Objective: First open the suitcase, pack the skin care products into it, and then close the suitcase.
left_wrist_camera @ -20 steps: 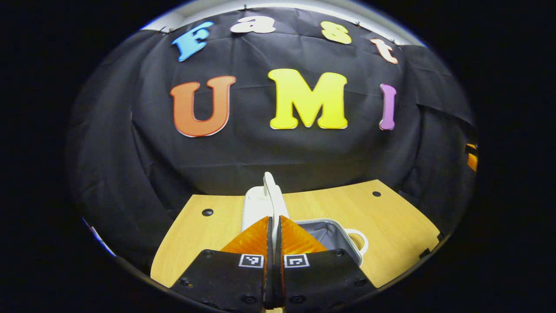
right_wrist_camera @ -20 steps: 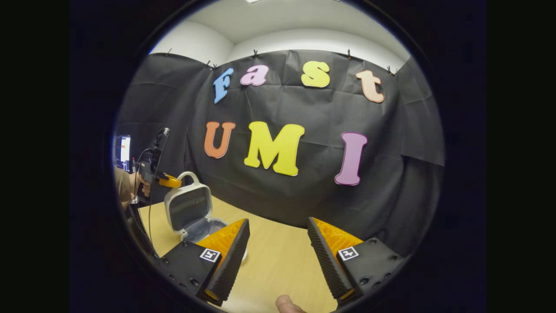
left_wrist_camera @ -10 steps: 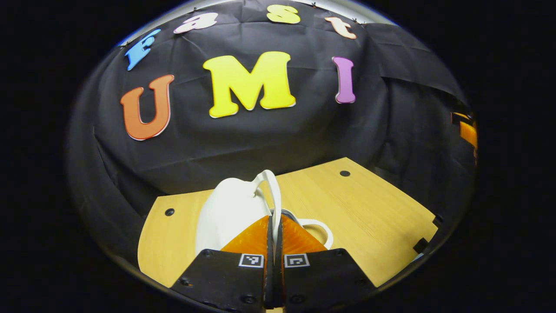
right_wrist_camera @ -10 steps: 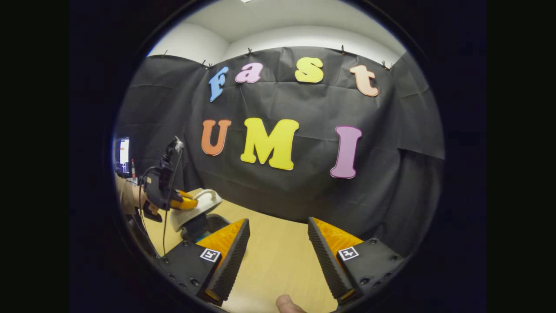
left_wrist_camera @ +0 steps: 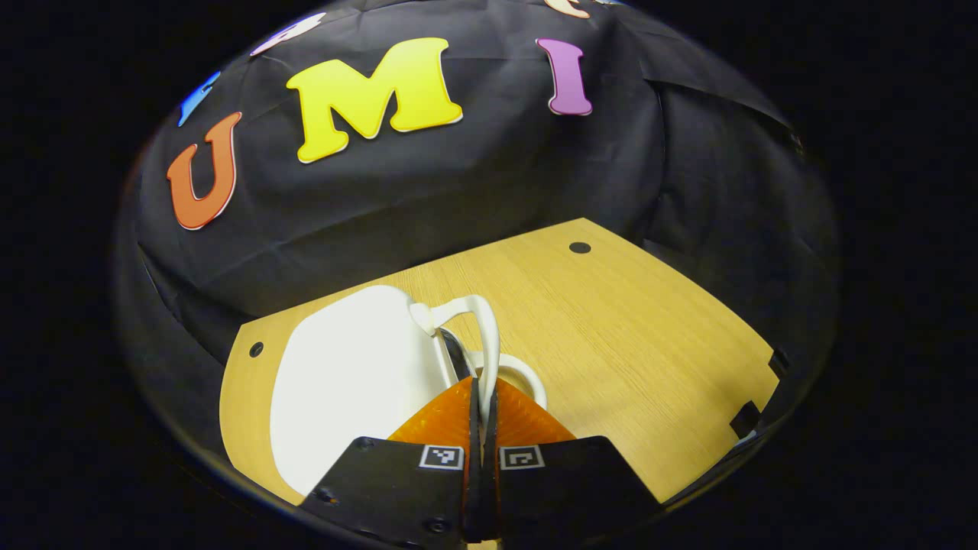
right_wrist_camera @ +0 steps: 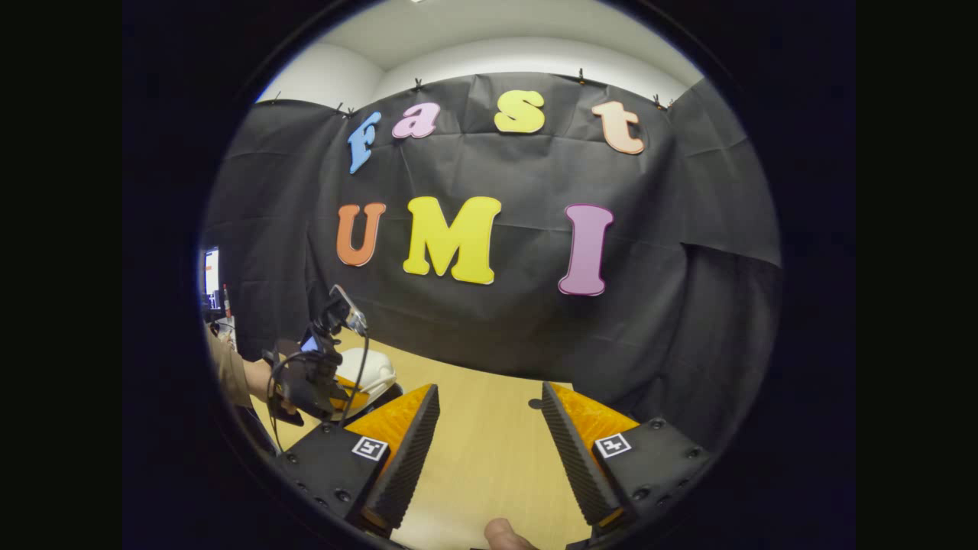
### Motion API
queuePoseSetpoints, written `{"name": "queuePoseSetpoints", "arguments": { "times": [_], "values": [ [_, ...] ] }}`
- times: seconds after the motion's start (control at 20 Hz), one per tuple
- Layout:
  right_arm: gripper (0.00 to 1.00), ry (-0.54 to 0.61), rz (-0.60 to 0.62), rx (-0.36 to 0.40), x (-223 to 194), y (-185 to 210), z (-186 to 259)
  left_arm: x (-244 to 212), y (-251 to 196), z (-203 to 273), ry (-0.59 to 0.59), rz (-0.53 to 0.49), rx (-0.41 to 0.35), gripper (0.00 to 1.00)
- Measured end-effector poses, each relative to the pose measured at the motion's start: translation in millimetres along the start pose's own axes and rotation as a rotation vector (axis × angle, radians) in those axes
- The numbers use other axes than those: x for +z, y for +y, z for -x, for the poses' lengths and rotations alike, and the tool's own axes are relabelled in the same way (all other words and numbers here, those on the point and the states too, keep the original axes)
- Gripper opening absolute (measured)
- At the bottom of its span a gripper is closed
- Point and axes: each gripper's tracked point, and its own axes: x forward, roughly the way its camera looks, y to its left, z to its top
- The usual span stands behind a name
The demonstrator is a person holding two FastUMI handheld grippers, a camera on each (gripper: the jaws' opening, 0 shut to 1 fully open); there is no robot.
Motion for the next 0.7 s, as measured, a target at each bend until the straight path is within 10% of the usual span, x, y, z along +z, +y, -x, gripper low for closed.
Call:
{"name": "queuePoseSetpoints", "arguments": {
  "times": [0.55, 0.7],
  "values": [
    [0.79, -0.035, -0.042, -0.066, 7.7, -12.6, -9.0, -28.0, -25.3, -25.7, 0.136, -0.020, 0.064, 0.10],
    [0.77, -0.041, -0.038, -0.082, 12.1, -9.0, -12.9, -26.7, -29.1, -27.1, 0.156, 0.079, 0.047, 0.29]
  ]
}}
